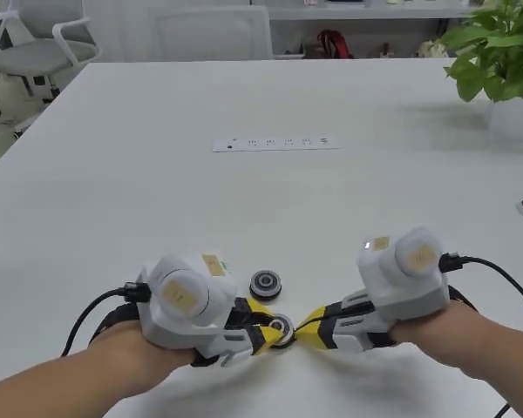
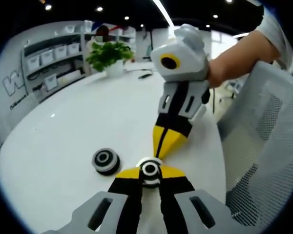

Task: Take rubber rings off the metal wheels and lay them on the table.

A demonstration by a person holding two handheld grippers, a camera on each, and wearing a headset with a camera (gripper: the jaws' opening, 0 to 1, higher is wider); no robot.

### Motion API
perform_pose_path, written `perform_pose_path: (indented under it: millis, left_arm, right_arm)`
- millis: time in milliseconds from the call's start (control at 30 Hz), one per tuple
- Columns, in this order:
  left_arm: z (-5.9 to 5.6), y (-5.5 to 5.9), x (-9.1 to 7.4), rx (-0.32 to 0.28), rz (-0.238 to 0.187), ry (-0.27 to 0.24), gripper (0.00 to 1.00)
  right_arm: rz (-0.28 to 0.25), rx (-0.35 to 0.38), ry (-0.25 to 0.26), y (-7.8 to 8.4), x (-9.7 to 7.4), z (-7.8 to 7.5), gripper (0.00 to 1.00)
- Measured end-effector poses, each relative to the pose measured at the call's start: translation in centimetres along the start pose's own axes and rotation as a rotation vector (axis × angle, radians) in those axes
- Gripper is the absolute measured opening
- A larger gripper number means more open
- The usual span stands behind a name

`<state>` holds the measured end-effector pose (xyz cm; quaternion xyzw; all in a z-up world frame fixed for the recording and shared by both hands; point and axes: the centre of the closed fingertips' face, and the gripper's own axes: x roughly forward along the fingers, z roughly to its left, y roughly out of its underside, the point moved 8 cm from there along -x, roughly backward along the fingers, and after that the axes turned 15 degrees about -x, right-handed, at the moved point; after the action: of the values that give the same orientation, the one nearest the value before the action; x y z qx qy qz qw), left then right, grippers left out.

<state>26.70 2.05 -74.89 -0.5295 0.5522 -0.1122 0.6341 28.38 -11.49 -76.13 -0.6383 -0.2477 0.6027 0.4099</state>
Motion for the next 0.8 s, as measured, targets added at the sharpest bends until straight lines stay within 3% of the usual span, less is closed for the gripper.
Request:
perform_pose_path:
  millis: [300, 433, 800]
  left_arm:
    - [-0.02, 0.00, 0.03, -0.005, 0.001, -0.007, 0.12]
    - [-0.08, -0.03, 0.08, -0.007, 0.004, -0.010, 0.12]
    - [-0.18, -0.21, 0.14, 0.006, 0.020, -0.020, 0.11]
  right_arm:
    - [-0.027, 0.107, 0.001, 0.05, -0.25, -0.18, 0.00]
    - [-0.079, 0.173, 0.004, -0.30, -0.41, -0.41, 0.00]
    - [-0.081, 0.164, -0.003, -0.55, -0.28, -0.29, 0.00]
